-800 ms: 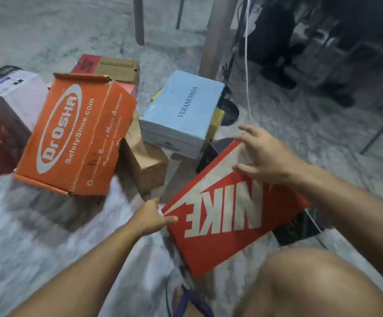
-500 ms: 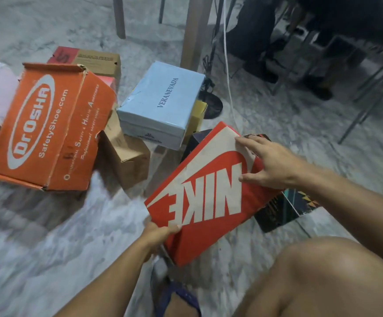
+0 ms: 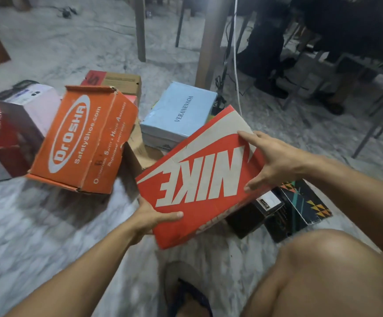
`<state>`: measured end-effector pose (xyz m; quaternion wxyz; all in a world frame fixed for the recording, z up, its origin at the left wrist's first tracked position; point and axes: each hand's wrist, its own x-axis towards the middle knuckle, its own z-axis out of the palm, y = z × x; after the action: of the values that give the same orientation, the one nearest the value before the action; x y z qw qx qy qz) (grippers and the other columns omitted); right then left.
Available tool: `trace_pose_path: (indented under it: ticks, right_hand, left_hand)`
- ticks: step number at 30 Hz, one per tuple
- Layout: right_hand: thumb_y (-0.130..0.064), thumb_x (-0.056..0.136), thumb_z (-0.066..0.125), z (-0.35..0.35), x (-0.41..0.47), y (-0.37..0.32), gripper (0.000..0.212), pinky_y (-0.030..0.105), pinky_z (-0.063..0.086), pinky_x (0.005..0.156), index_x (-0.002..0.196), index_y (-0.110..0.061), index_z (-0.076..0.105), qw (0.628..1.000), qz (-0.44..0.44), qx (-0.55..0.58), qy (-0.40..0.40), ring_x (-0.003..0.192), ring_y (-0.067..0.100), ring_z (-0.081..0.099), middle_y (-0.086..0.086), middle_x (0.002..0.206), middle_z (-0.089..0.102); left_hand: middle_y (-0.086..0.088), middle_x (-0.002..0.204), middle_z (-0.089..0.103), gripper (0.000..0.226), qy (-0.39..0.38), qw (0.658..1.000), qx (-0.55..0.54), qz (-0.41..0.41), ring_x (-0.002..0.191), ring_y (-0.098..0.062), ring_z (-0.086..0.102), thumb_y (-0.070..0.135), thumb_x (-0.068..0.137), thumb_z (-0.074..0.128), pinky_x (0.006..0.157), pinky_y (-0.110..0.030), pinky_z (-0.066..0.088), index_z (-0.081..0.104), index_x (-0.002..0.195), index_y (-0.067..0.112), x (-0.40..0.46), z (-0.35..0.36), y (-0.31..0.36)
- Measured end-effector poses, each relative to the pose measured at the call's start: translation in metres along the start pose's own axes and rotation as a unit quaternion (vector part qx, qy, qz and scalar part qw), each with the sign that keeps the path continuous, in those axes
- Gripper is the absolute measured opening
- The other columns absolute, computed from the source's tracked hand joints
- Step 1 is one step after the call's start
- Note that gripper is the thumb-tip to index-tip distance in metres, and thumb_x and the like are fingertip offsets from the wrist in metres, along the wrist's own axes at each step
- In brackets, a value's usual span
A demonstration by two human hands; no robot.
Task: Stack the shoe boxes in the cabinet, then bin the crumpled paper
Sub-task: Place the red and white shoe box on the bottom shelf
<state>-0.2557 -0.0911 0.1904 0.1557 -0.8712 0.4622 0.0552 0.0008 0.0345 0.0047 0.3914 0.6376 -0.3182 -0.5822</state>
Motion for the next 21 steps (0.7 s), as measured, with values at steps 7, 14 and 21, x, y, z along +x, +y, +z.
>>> trace_pose_path:
  ticks: [7, 14, 21]
  right_hand:
    - [-0.036, 0.055, 0.093, -0.023, 0.001, -0.057, 0.124, 0.026, 0.034, 0.102, 0.15, -0.03, 0.014, 0.999, -0.04, 0.028, -0.008, 0.124, 0.011, 0.035, -0.002, 0.148, 0.029]
    - [-0.028, 0.054, 0.094, -0.033, 0.019, -0.122, 0.133, 0.026, 0.045, 0.092, 0.154, -0.027, 0.005, 0.993, -0.1, 0.062, -0.029, 0.121, 0.017, 0.046, -0.004, 0.139, 0.04]
    - [-0.028, 0.055, 0.093, -0.031, 0.048, -0.203, 0.128, 0.013, 0.036, 0.076, 0.154, -0.026, 0.012, 0.979, -0.191, 0.074, 0.024, 0.097, 0.011, 0.051, -0.011, 0.111, 0.051]
  left_hand:
    - [0.003, 0.135, 0.048, 0.155, -0.001, 0.997, 0.074, -0.017, 0.121, -0.021, 0.053, 0.029, 0.04, 0.099, 0.087, -0.042, 0.056, -0.013, 0.146, 0.038, -0.056, -0.083, 0.048]
    - [0.007, 0.134, 0.051, 0.15, 0.064, 0.992, 0.104, 0.033, 0.121, -0.019, 0.055, 0.03, 0.036, 0.099, 0.09, -0.041, 0.056, 0.0, 0.147, 0.044, -0.131, -0.164, 0.075]
    - [0.01, 0.136, 0.048, 0.141, 0.179, 0.971, 0.149, 0.052, 0.125, -0.018, 0.05, 0.034, 0.037, 0.1, 0.1, -0.045, 0.05, 0.009, 0.144, 0.049, -0.212, -0.226, 0.082]
